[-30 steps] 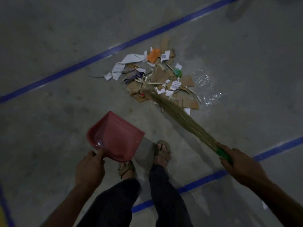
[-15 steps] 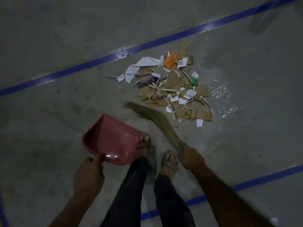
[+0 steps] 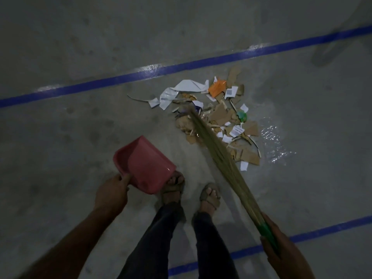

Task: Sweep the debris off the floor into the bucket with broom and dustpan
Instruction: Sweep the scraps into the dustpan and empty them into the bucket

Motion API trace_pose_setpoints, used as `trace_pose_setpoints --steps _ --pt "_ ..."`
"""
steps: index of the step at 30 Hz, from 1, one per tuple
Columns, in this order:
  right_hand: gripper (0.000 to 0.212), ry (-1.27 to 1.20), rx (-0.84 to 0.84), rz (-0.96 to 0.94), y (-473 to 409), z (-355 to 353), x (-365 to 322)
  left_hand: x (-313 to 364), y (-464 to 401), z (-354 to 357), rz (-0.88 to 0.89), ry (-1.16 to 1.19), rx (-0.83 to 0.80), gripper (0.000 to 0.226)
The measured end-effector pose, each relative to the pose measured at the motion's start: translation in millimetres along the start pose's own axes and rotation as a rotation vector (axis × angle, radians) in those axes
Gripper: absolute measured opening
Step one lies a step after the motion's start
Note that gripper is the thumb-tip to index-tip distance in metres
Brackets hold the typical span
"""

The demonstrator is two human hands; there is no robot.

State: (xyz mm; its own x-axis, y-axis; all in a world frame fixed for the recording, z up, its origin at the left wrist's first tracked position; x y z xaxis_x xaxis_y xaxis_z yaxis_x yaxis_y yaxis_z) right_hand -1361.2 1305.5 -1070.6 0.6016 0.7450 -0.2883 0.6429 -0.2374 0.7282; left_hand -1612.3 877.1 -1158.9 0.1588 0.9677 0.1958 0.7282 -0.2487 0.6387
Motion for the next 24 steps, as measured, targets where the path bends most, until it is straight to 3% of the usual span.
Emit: trace_pose_setpoints --steps 8,12,16,20,24 --pt "0.069 0.071 0.236 0.111 -140 22 -19 -8 -145 39 0.088 -0.145 -0.056 0.041" --pt "0.066 0.182 0.23 0.126 -221 20 12 1 -222 45 0.14 -0.174 0.016 0.034" --pt "0.066 0.343 0.109 0.039 -272 29 41 23 -279 48 0.276 -0.214 0.05 0.03" --pt "0.068 0.315 0.062 -0.044 -291 45 53 64 -311 64 0.391 -0.182 0.011 0.036" --pt "0.061 0.213 0.008 -0.102 -273 63 39 97 -295 93 0.371 -0.05 0.011 0.043"
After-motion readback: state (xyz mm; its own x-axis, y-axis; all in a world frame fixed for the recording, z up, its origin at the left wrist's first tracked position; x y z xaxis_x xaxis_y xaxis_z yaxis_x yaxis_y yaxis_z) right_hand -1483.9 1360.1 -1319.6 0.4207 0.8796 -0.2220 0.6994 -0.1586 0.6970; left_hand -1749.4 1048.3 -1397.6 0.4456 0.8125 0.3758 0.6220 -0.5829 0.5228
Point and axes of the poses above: each hand's wrist, its own y-axis away from the middle knuckle, its own z-axis out of the palm, x = y × z, the point moved 2 cm from there along -y, towards the middle knuckle, and after that the axes turned 12 degrees about y, right-handed, at the moved point
